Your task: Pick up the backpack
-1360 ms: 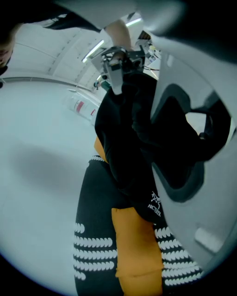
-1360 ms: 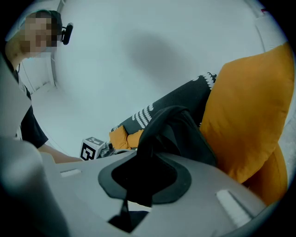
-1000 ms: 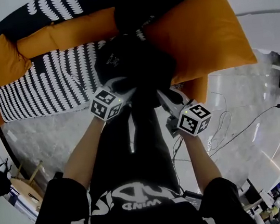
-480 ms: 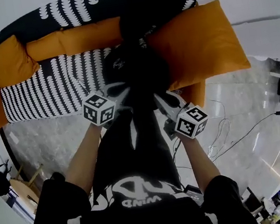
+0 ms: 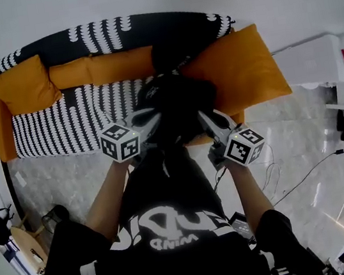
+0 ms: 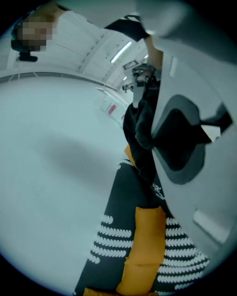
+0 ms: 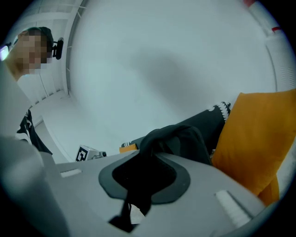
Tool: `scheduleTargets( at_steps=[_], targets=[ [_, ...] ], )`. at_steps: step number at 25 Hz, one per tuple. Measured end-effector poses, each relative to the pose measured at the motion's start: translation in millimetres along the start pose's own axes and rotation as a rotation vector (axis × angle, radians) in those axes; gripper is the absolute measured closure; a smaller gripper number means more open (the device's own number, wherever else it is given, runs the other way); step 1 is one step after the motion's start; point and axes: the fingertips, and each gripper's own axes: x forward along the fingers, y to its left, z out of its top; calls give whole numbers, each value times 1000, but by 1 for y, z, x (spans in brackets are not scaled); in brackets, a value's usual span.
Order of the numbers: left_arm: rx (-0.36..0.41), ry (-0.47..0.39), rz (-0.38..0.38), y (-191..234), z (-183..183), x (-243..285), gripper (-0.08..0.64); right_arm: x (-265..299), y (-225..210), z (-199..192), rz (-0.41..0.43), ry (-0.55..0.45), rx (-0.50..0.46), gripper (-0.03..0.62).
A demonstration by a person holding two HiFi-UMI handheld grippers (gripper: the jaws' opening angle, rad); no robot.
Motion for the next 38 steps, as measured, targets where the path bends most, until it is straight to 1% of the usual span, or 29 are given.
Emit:
scheduleTargets(
  at_steps=[4,7,12,16,19,24,29,34,38],
  targets=[
    [45,-39,17,-42,22,-20,518,-29,28,22,54,-19,-13,543],
    [50,-83,44,-74,28,-30,518,-54,44,31,102,-31,-17,543],
    [66,-181,89,-103,43,-51,518,-69,72,48,231,-48,-39,541],
    [53,-251,129,-122,36,-72,518,-77,93,46,324,-20,-64,540],
    [30,-264,147,-132,21,-82,518,-84,99,34,344,-2,-68,540],
    [-2,-253,140,-158,-7,-101,518,-107,115,10,346,2,-49,540],
    [-18,-307,128,-193,-39,-130,518,-140,148,-25,346,-9,-78,538],
    [-1,-339,83,-243,-95,-166,518,-195,182,-85,301,-32,-82,537],
    [46,-329,78,-282,-130,-182,518,-237,204,-122,286,-55,-63,535]
  ],
)
